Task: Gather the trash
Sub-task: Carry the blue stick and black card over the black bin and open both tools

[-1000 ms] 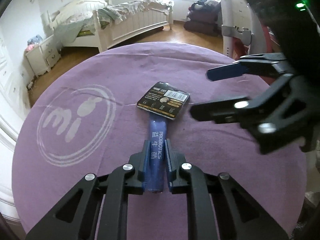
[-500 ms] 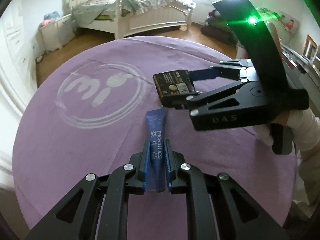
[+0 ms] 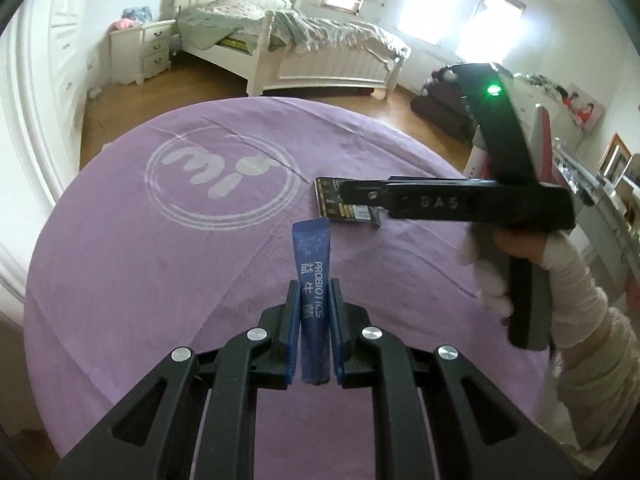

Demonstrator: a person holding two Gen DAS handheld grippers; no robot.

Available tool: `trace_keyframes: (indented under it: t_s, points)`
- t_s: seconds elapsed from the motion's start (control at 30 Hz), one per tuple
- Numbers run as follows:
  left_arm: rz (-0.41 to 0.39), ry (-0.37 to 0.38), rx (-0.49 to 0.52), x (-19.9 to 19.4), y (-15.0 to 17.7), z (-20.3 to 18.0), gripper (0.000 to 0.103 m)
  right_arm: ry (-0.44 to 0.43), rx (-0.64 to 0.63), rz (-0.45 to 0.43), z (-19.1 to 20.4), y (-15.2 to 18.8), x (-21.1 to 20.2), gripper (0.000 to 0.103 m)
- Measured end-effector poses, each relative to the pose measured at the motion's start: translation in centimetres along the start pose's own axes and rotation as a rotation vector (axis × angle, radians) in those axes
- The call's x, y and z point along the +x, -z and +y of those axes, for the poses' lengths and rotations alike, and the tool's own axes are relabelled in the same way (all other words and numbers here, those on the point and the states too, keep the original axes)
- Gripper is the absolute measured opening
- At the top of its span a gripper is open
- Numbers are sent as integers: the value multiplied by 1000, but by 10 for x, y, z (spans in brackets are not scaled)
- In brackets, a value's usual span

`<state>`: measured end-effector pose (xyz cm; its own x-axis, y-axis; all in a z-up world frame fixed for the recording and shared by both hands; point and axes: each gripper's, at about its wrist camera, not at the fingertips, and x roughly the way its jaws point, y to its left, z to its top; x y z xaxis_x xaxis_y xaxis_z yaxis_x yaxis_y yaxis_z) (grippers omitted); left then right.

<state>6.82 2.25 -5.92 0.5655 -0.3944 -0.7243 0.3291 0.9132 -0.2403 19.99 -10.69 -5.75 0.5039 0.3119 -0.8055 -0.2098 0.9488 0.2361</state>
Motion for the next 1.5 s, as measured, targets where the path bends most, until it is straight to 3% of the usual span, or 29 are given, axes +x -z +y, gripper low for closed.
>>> trace_keyframes:
  t_s: [0.03,0.07,0.1,0.23,0.33,0.47,0.5,0.57,0.8,0.97,1.07,1.3,1.5]
  points:
    - [-3,-1,-2,-2,1,0,14,11,9,1,3,-1,1,74]
    - [-5,0,-6,-4,3,0,14,14,11,-3,7,-1,2,88]
    - [-5,0,-9,-6,4,1,14,22,5,-7,12,-1,3,88]
    - [-4,-10,-23,-11,9,7,14,72,-55,42,33,1,21,88]
    - [-10,-8,-28,-15,11,12,14,166,-156,13,50,7,26,78]
    - [-29,3,-30,-20,12,14,14,125,-94,-17,41,9,22,73]
    - [-34,7,-31,-20,11,14,14,132,-79,-28,37,10,17,56]
    - [-41,11,-30,-19,10,13,14,65,-21,-39,27,13,8,56]
    - [-86,74,8,-20,3,-16,14,-4,69,-157,4,36,-53,56]
    - [-142,153,69,-20,-8,-68,14,-42,139,-317,-20,66,-132,56]
    - [-165,219,130,-14,-14,-113,14,-20,195,-420,-43,91,-185,56]
    - [-152,393,255,16,-18,-222,14,128,352,-579,-112,165,-286,56]
    - [-99,506,311,50,-6,-297,14,239,483,-644,-165,238,-337,56]
